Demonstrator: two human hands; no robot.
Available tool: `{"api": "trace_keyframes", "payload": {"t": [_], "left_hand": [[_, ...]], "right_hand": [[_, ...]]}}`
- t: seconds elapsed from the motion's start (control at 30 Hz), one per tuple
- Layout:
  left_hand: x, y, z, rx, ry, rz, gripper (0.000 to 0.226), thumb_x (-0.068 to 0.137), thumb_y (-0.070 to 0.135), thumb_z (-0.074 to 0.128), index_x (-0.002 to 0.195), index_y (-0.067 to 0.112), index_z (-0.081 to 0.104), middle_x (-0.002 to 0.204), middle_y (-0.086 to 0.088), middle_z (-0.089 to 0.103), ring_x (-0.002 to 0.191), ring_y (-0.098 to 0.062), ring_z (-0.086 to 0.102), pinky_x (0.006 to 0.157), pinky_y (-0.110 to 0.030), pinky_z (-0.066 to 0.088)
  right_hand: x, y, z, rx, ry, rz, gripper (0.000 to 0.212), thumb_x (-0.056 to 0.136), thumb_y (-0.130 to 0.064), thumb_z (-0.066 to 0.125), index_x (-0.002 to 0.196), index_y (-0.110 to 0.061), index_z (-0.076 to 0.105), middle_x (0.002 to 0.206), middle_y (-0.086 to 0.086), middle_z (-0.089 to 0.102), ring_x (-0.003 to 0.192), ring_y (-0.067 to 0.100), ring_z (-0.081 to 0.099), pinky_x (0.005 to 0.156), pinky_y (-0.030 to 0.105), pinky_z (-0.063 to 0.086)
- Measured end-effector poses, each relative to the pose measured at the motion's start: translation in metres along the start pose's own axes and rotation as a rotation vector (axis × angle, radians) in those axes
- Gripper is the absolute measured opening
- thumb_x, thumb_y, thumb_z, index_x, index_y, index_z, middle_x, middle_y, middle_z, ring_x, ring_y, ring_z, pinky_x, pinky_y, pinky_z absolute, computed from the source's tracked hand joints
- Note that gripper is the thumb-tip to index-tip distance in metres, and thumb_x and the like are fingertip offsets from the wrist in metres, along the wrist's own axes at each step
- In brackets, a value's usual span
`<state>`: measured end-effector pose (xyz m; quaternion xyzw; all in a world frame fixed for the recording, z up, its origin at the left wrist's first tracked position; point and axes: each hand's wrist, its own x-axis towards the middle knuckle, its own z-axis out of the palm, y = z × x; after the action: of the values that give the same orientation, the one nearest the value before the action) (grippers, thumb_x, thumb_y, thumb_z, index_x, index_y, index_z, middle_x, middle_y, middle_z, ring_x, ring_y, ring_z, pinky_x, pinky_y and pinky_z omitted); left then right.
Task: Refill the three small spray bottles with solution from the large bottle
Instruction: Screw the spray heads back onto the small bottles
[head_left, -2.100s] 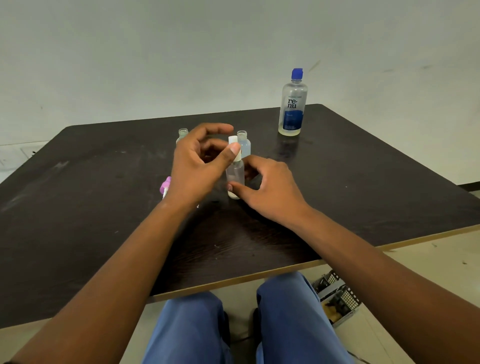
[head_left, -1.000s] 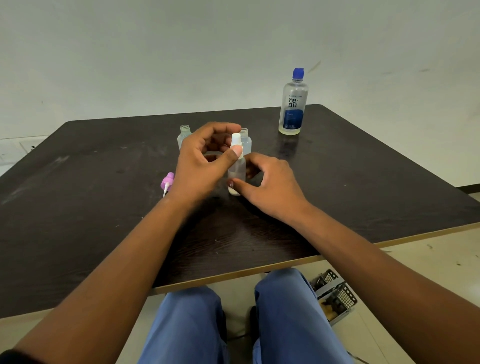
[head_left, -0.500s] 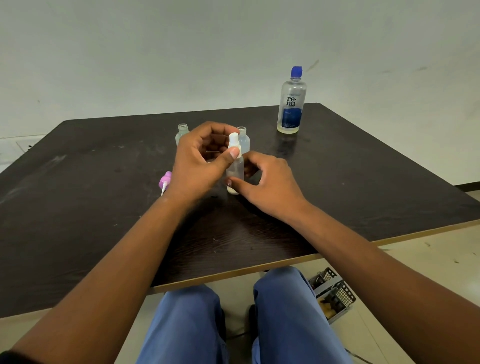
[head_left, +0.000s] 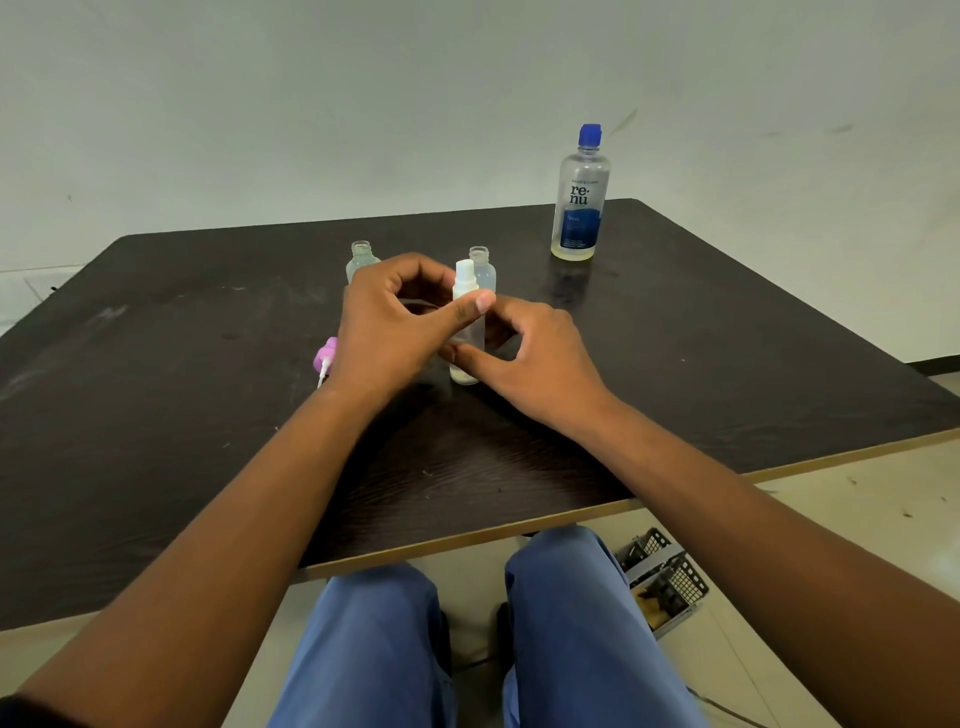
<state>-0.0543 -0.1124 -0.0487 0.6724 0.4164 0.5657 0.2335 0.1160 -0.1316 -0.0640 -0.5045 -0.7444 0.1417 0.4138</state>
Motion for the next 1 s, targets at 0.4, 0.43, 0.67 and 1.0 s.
{"api": "trace_keyframes", "payload": {"t": [0.4, 0.43, 0.67, 1.0], "left_hand": [[-0.0028, 0.0013, -0.0002, 0.008, -0.024, 0.011, 0.028, 0.087, 0.035, 0.088, 0.095, 0.009, 0.079, 0.087, -0.001, 0.079, 0.081, -0.016, 0.077, 0.073, -0.037, 0.066], [-0.0027, 0.0011, 0.0, 0.007, -0.016, 0.003, 0.03, 0.086, 0.036, 0.089, 0.093, 0.009, 0.079, 0.086, -0.001, 0.079, 0.079, -0.018, 0.078, 0.072, -0.041, 0.066], [-0.0006, -0.0023, -0.002, 0.033, -0.072, 0.064, 0.016, 0.096, 0.026, 0.079, 0.099, 0.011, 0.082, 0.093, 0.003, 0.078, 0.081, -0.012, 0.075, 0.073, -0.049, 0.066], [-0.0041, 0.0023, -0.0002, 0.029, 0.006, 0.007, 0.03, 0.084, 0.036, 0.09, 0.089, 0.009, 0.079, 0.081, -0.002, 0.077, 0.075, -0.023, 0.076, 0.068, -0.048, 0.065]], "right_hand": [[0.0001, -0.0008, 0.0001, -0.031, -0.003, -0.007, 0.047, 0.091, -0.05, 0.078, 0.126, -0.018, 0.074, 0.105, -0.001, 0.079, 0.096, 0.013, 0.072, 0.085, 0.044, 0.06], [0.0001, -0.001, 0.0001, -0.037, -0.002, -0.012, 0.048, 0.092, -0.05, 0.078, 0.128, -0.018, 0.074, 0.106, 0.0, 0.079, 0.097, 0.014, 0.072, 0.086, 0.044, 0.06], [0.0027, 0.004, 0.0022, 0.019, 0.003, -0.001, 0.034, 0.09, -0.045, 0.08, 0.11, -0.017, 0.078, 0.095, -0.003, 0.079, 0.089, 0.012, 0.072, 0.082, 0.046, 0.06], [0.0028, 0.0026, 0.0011, -0.004, -0.01, -0.005, 0.044, 0.09, -0.046, 0.081, 0.125, -0.02, 0.076, 0.105, -0.003, 0.08, 0.095, 0.011, 0.073, 0.086, 0.045, 0.061]]}}
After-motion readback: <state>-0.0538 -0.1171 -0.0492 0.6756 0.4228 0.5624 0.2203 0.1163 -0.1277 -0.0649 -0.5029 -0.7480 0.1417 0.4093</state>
